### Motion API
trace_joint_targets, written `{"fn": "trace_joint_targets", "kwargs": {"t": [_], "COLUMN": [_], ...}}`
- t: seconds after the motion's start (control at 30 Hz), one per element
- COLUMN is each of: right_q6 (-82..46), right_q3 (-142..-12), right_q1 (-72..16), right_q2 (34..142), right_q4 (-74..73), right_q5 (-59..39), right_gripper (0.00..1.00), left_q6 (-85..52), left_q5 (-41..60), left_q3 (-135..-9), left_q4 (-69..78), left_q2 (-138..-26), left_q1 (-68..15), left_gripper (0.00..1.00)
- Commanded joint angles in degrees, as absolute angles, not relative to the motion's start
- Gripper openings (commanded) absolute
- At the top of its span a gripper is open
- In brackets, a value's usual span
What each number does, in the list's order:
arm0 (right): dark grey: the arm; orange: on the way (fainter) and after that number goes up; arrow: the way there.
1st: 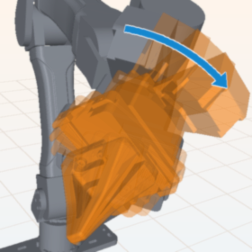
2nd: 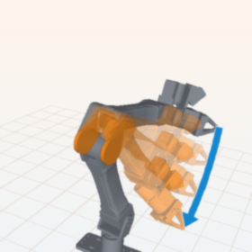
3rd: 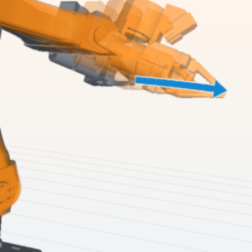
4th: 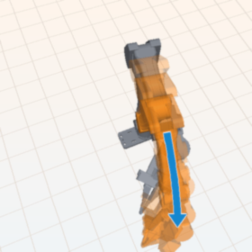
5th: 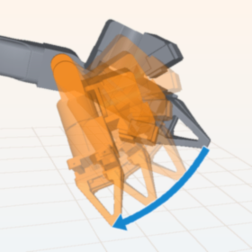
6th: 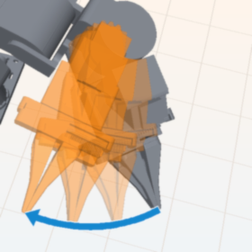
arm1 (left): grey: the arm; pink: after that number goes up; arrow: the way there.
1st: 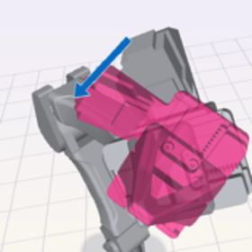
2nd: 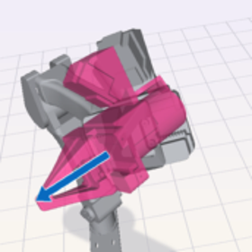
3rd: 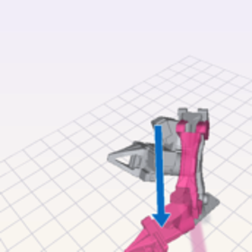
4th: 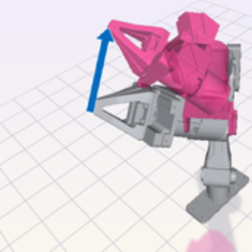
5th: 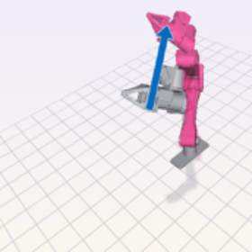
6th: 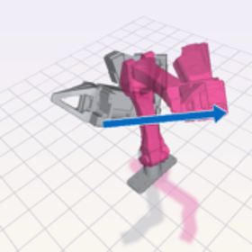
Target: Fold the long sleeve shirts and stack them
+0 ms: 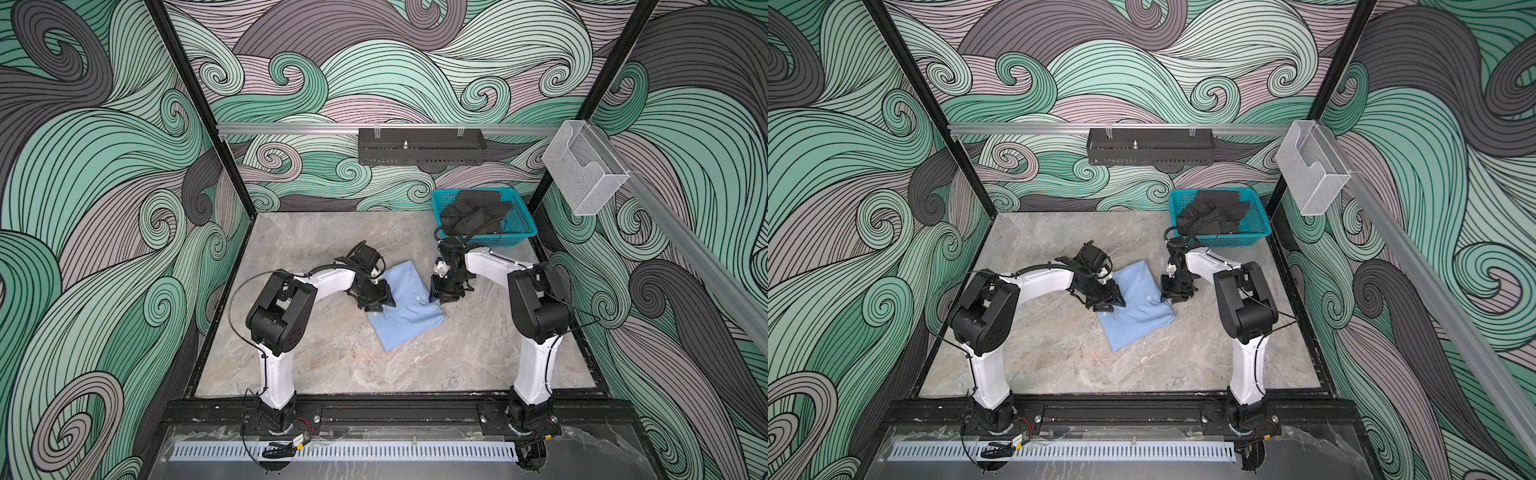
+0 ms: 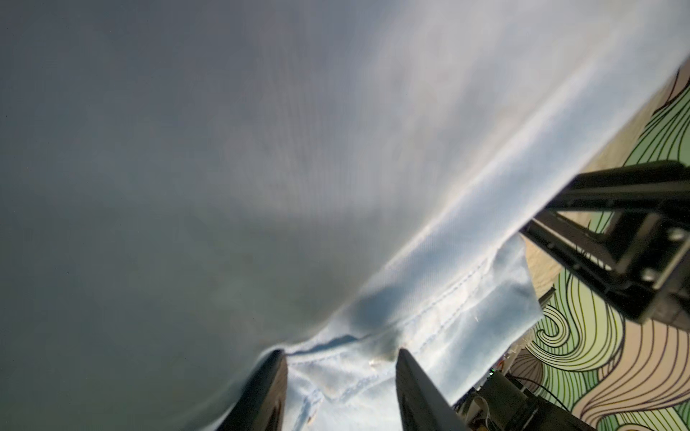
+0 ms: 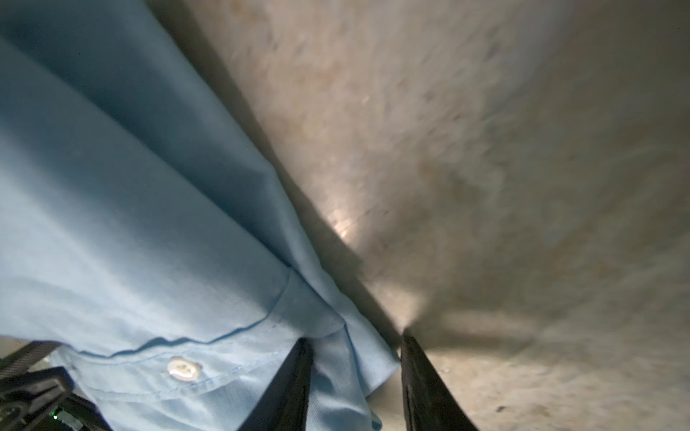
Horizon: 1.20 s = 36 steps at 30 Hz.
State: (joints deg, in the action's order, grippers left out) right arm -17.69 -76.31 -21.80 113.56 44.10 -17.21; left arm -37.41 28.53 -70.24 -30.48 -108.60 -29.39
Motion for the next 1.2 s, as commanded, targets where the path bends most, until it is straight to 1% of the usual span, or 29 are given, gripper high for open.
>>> {"fn": "trace_joint_targets", "kwargs": {"t": [0.0,0.2,0.27,0.33,0.47,0.6,0.67,0.77,0.87,0.97,1.17], "right_q6": [-19.56,-21.19,-21.93,-22.49,-22.86,-22.85,-23.05,-23.89,-25.81,-28.36,-31.17], "right_q3": [-73.2,-73.7,-74.53,-75.86,-78.83,-79.19,-78.49,-76.19,-72.28,-68.38,-65.32], "right_q1": [-24.34,-29.15,-29.36,-29.11,-28.57,-28.21,-28.34,-29.94,-32.65,-35.44,-38.84], "right_q2": [111.02,110.23,108.91,106.52,100.62,95.92,95.07,94.1,94.26,95.24,101.44], "right_q4": [44.26,43.79,43.81,44.31,46.35,47.92,48.53,48.32,46.18,42.72,38.15], "right_q5": [-19.84,-20.88,-19.84,-17.88,-15.01,-15.44,-16.95,-17.24,-17.87,-18.1,-18.83], "right_gripper": [0.39,0.37,0.39,0.44,0.49,0.49,0.5,0.49,0.49,0.48,0.46], "left_q6": [-33.53,-33.54,-34.31,-34.22,-29.24,-21.79,-20.66,-20.98,-22.26,-22.64,-21.64], "left_q5": [27.51,28.06,27.35,25.56,19.54,11.34,8.24,4.28,3.46,5.51,14.21], "left_q3": [-68.89,-64.29,-63.01,-63.14,-65.73,-65.68,-64.22,-62.27,-60.67,-61.87,-72.16], "left_q4": [-37.78,-39.51,-39.61,-40.45,-44.44,-47.71,-48.35,-48.09,-44.29,-40.9,-39.79], "left_q2": [-103.88,-95.69,-91.93,-87.76,-79.63,-75.09,-74.52,-75.02,-77.5,-82.63,-98.06], "left_q1": [-27.91,-27.47,-27.31,-27.2,-28.15,-30.64,-30.67,-30.62,-30.28,-28.6,-26.46], "left_gripper": [0.53,0.54,0.55,0.56,0.63,0.66,0.66,0.66,0.66,0.66,0.64]}}
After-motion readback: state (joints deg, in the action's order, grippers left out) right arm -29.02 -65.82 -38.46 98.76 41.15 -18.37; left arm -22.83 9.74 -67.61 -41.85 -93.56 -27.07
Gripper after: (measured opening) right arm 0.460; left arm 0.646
